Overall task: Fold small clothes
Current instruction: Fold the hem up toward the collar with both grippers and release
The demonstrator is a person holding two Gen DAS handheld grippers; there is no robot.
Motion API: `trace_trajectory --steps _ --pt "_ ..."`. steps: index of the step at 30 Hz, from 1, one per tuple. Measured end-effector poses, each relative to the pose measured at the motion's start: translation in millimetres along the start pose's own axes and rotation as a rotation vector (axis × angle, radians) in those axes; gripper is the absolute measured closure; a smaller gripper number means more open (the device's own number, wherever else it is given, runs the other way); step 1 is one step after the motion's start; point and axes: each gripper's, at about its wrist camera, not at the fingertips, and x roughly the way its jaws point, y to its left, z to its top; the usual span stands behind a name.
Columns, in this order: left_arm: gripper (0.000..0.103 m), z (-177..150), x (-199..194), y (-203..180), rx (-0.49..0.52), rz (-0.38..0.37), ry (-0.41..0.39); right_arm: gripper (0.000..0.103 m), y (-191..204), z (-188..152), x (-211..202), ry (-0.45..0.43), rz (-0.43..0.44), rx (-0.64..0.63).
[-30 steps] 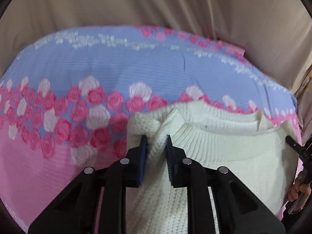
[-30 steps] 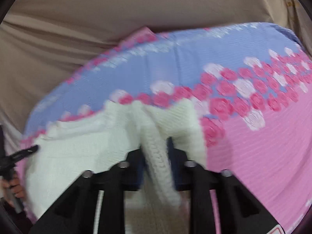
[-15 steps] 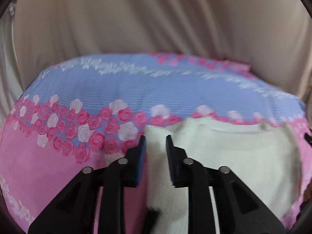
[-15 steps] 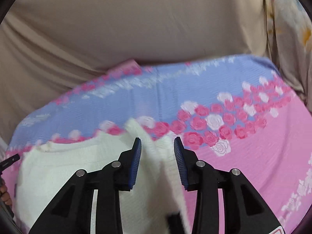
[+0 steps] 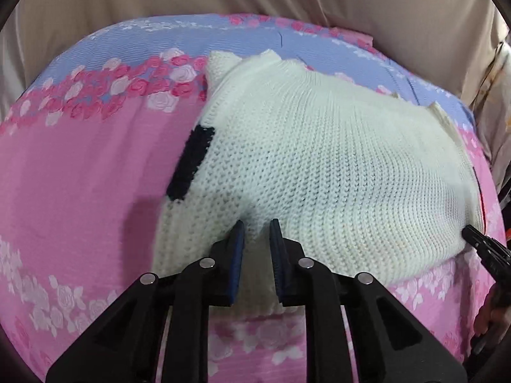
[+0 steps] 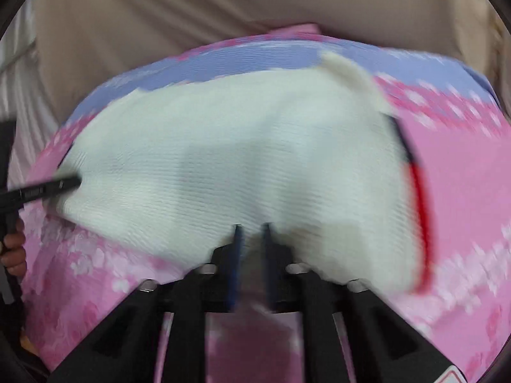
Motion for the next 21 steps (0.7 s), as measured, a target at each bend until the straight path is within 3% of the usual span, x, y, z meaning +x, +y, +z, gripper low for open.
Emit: trace_trajectory --steps 2,4,6,7,10,12,14,16,19,20,21 --pt "0.087 -3.8 -1.5 -6.5 0.029 0.04 -0.016 0.103 -24.0 -6.6 -4.8 0.008 0.093 0.091" --pt "0.087 -4.1 -9.6 -15.7 0.027 0.061 -0.023 0.103 -31.4 -5.0 -13.2 -0.001 0.115 0.149" --pt "0.085 2.9 -25.8 -24.5 0.03 0.025 -0.057 0.083 -28.3 -0.4 -18.1 -0.024 0.081 0.147" --pt "0.078 9.8 -33.3 -26.8 0.041 0.019 -0.077 0.073 -25.4 4.9 -25.2 -0.056 0.043 0.146" --pt "0.069 46.2 -42.4 -33.6 0.058 0.057 -0.153 0.062 -29.2 34.9 -42.1 -0.154 0.059 0.149" --pt "0.062 75.0 -32.0 -32.8 0.045 0.093 -0.176 0.051 -28.9 64.1 -35.9 -0.201 0.022 0.124" --pt "0.055 99.5 -13.9 -22.3 -0.017 0.096 -0.18 0.039 -25.5 90.4 -24.0 -0.211 -0.023 0.11" --pt "0.05 111.2 2.7 -8.5 -0.086 0.071 -0.171 0.039 -29.5 114.6 0.6 -0.182 -0.032 0.124" --pt "0.051 125.1 41.4 5.0 -0.152 0.01 -0.085 0.039 -33.6 131.5 33.8 -0.137 0.026 0.166" --pt "0.056 124.6 50.3 6.4 -0.161 0.007 -0.062 0.039 -30.8 132.7 44.1 -0.12 0.027 0.168" --pt "0.079 124.8 59.1 5.7 -0.15 0.012 -0.041 0.04 -28.1 136.3 56.8 -0.102 0.013 0.167"
